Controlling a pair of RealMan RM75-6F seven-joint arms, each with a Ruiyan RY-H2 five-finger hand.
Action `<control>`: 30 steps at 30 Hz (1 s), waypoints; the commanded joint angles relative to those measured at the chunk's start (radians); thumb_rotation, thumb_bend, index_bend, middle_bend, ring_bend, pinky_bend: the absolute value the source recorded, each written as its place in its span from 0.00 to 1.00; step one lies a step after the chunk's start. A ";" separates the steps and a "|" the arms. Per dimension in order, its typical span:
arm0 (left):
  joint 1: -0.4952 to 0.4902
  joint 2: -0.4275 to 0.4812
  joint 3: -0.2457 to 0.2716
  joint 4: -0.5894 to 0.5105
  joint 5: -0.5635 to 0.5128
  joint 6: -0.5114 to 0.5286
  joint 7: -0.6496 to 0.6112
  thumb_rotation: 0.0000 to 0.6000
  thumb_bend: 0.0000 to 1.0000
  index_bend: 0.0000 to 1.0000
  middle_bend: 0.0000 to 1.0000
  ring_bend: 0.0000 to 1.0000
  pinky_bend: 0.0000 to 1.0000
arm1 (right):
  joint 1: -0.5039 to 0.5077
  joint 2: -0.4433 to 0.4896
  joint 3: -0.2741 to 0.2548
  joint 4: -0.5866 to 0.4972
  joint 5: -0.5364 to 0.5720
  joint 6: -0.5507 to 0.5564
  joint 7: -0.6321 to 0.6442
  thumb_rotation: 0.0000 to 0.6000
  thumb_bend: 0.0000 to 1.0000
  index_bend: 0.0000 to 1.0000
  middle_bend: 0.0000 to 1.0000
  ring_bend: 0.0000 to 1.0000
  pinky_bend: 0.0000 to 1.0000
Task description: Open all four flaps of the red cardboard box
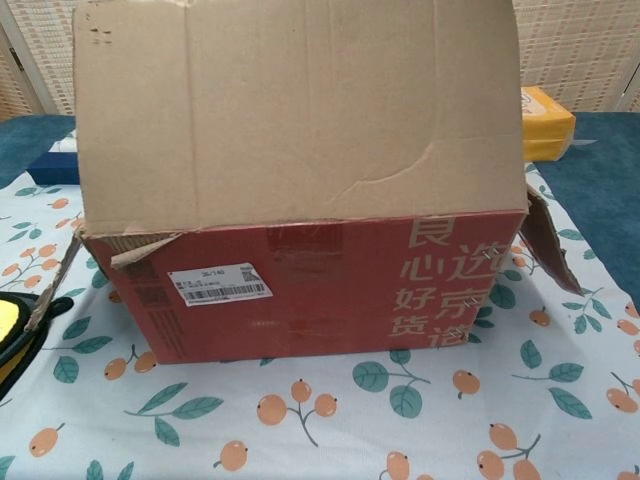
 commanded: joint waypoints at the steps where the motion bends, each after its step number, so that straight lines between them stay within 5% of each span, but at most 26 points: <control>1: -0.007 -0.005 0.003 0.004 0.000 -0.009 0.006 1.00 0.40 0.00 0.04 0.00 0.01 | -0.022 0.051 -0.003 -0.057 -0.001 0.030 -0.033 1.00 0.38 0.00 0.00 0.00 0.35; 23: -0.010 -0.010 0.015 -0.018 0.007 0.002 0.059 1.00 0.40 0.00 0.03 0.00 0.01 | -0.199 0.255 -0.101 -0.258 -0.199 0.177 -0.150 1.00 0.39 0.00 0.00 0.00 0.50; 30: -0.011 -0.010 0.016 -0.022 0.013 0.007 0.060 1.00 0.40 0.00 0.03 0.00 0.01 | -0.253 0.296 -0.093 -0.267 -0.065 0.030 -0.429 1.00 0.39 0.00 0.00 0.00 0.51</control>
